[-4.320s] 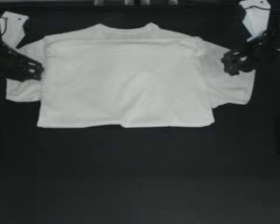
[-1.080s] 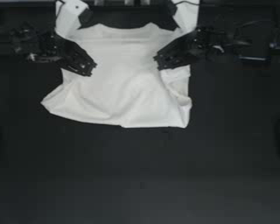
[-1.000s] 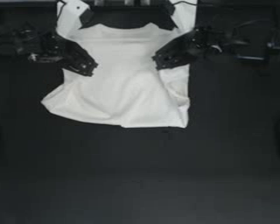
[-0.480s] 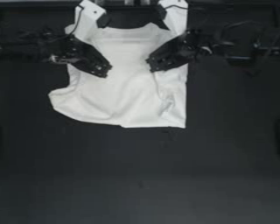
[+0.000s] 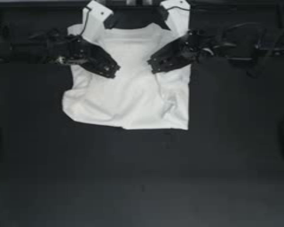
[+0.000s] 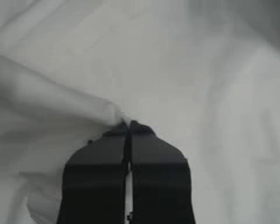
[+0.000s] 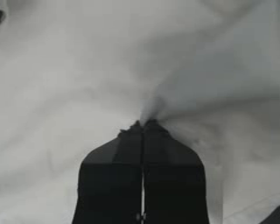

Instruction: Fold shirt

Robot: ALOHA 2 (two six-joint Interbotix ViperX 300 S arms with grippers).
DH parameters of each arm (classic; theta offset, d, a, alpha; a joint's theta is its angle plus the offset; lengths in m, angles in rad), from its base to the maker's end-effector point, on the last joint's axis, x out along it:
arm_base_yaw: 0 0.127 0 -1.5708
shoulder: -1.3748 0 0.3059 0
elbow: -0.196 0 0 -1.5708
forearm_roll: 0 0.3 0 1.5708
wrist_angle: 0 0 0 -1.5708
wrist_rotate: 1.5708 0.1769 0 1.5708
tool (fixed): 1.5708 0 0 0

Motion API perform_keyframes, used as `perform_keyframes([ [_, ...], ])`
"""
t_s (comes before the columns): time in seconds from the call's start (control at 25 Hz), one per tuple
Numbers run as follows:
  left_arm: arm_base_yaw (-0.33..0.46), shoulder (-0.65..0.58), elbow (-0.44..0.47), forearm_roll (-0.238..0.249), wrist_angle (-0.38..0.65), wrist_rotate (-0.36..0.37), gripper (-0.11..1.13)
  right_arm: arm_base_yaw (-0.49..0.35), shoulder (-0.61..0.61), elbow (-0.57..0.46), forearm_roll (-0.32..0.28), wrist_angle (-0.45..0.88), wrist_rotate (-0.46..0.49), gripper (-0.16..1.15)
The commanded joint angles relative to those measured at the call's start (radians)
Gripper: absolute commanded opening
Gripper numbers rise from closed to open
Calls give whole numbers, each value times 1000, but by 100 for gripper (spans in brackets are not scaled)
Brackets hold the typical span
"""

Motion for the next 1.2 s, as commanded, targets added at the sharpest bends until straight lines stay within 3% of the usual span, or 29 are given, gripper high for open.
perform_keyframes([
  [0.04,-2,-25,-18,-5,-14,-2,15,2,-21,-12,3,-6,-2,7],
  [0.16,-6,-18,-18,-6,-21,-2,31,2,-20,-15,2,-17,0,9],
  [0.24,-9,-15,-21,-5,-26,-2,43,2,-18,-18,0,-35,-2,18],
  [0.48,-15,-28,-32,-5,-43,28,81,2,-20,-31,-11,-48,-3,83],
  [0.56,-17,-40,-38,-5,-43,41,89,2,-21,-40,-17,-44,-3,98],
  [0.68,-15,-58,-52,-5,-32,64,94,2,-28,-57,-28,-35,-3,99],
  [0.92,2,-107,-55,-2,37,126,96,2,-60,-92,-84,46,-3,99],
  [1.2,15,-216,-55,-3,135,195,96,2,-127,-78,-103,95,-5,99],
])
